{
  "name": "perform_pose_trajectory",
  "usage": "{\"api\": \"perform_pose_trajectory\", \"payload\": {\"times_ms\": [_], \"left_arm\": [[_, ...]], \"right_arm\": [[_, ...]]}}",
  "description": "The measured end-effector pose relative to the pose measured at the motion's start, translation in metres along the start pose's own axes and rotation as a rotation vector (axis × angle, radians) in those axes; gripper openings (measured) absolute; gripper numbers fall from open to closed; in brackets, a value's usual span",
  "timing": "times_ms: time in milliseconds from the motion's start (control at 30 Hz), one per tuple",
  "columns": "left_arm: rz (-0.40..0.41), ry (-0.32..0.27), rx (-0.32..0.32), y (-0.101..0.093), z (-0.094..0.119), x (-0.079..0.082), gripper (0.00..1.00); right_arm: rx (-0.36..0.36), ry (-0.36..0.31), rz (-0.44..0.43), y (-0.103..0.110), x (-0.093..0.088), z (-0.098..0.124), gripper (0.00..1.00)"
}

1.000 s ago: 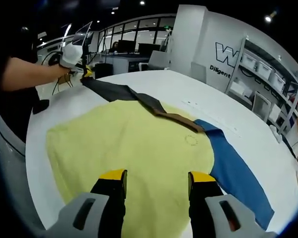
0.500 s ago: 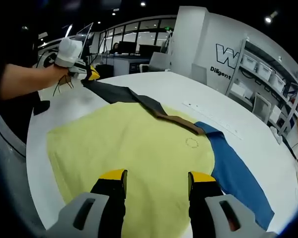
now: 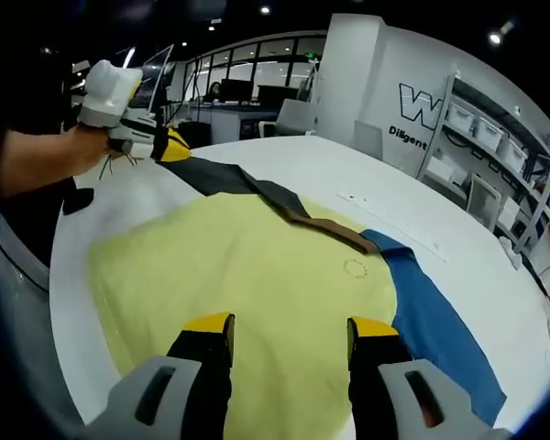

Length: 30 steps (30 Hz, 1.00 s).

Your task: Fold the garment on the visible template until the final outline fits inside the template.

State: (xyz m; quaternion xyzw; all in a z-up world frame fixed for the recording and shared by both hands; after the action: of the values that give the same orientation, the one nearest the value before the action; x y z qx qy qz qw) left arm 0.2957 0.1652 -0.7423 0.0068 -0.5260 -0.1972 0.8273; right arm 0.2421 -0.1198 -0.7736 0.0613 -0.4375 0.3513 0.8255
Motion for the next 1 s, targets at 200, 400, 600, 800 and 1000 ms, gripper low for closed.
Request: {"api": "perform_pose_trajectory", "payload": {"times_ms": [200, 400, 600, 800, 1000], "left_arm": [[0.052, -0.013, -0.096, -0.025, 0.007, 0.002, 0.20], [0.097, -0.031, -0.131, -0.037, 0.017, 0.001, 0.24], [0.210, -0.036, -0.145, -0.046, 0.036, 0.004, 0.29], [0.280, -0.061, -0.167, -0.064, 0.050, 0.013, 0.35], [0.239, -0.089, -0.192, -0.088, 0.050, 0.006, 0.36]], "right_arm": [[0.000, -0.002, -0.001, 0.000, 0.001, 0.000, 0.46], [-0.001, -0.006, 0.001, 0.000, 0.002, 0.001, 0.46], [0.004, -0.014, 0.009, 0.003, 0.004, 0.001, 0.46], [0.011, -0.019, 0.018, 0.006, 0.006, 0.001, 0.46], [0.017, -0.020, 0.026, 0.007, 0.007, 0.001, 0.46]]}}
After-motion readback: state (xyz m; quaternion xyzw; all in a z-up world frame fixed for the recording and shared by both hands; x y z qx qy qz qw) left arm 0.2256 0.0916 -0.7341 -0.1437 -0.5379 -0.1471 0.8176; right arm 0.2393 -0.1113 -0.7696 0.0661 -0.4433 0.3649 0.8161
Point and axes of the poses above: the point that each gripper's makers call its tool centre point, and the gripper's own axes: z roughly backward along the fingers, y roughly to its left, x roughly out of its top, the point moved 6 cm from there along z, roughly backward along the fingers, and after that the axes turned 3 degrees about z, right-handed, at the moved point
